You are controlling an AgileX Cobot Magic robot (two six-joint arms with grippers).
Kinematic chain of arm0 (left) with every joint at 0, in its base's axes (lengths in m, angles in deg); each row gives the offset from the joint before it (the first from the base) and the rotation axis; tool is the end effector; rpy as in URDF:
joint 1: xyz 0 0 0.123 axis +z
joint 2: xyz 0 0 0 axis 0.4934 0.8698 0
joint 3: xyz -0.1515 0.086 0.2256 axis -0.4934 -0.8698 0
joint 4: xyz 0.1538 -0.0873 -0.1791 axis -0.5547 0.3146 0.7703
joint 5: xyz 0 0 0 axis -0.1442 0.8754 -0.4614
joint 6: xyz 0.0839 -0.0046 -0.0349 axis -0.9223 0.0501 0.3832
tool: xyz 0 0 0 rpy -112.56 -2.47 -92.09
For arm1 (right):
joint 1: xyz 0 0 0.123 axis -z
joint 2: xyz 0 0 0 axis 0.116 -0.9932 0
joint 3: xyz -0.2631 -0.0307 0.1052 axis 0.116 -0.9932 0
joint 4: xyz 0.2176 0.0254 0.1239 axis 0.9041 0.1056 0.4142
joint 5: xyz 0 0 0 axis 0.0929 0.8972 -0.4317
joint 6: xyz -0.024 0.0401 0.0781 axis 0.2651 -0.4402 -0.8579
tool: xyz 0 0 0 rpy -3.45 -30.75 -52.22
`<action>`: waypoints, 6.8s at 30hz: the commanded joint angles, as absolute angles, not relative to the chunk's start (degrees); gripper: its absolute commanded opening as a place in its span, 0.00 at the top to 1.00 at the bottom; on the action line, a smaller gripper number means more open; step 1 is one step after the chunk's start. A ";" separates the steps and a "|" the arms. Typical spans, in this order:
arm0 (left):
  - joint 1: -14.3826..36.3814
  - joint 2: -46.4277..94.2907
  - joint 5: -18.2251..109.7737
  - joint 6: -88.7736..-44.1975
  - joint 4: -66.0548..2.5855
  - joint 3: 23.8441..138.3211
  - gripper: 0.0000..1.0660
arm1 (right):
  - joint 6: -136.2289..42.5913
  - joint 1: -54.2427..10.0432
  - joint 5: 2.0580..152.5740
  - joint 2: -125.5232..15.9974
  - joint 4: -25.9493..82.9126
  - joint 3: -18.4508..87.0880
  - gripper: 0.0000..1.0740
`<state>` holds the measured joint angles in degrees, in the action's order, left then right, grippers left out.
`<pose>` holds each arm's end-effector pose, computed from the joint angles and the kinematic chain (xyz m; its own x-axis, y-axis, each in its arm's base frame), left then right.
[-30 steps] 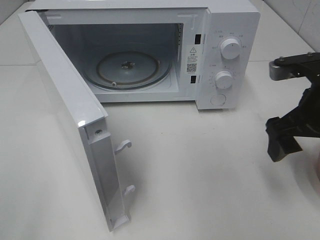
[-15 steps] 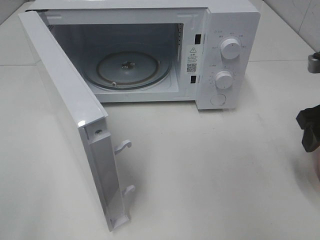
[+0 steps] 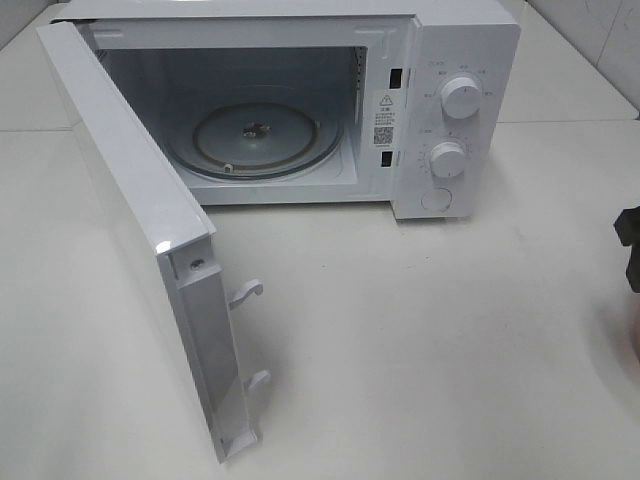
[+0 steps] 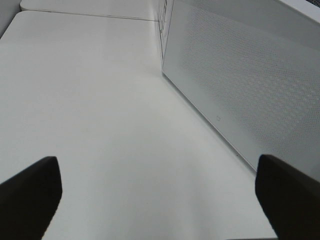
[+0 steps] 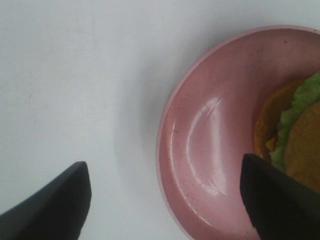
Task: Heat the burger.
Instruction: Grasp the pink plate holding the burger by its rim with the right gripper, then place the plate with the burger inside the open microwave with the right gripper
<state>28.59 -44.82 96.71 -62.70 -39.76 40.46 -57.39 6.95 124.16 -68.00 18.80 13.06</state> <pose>-0.0091 -0.0091 0.2806 -0.4590 -0.0460 -0.8872 0.0824 0.9921 -0.0941 0.2510 -0.0116 0.2131 -0.9596 -0.0111 -0.2812 0.0218 0.9933 -0.1136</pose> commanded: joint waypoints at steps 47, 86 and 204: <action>28.53 -45.85 95.85 -62.70 -39.58 40.35 0.08 | -61.74 9.99 108.80 -85.70 14.62 7.10 0.29; 28.53 -45.85 95.85 -62.70 -39.58 40.35 0.08 | -61.86 9.81 112.41 -85.70 16.11 7.10 1.00; 28.53 -45.85 95.85 -62.70 -39.58 40.35 0.08 | -78.19 -36.88 135.16 -72.18 -9.56 7.10 1.00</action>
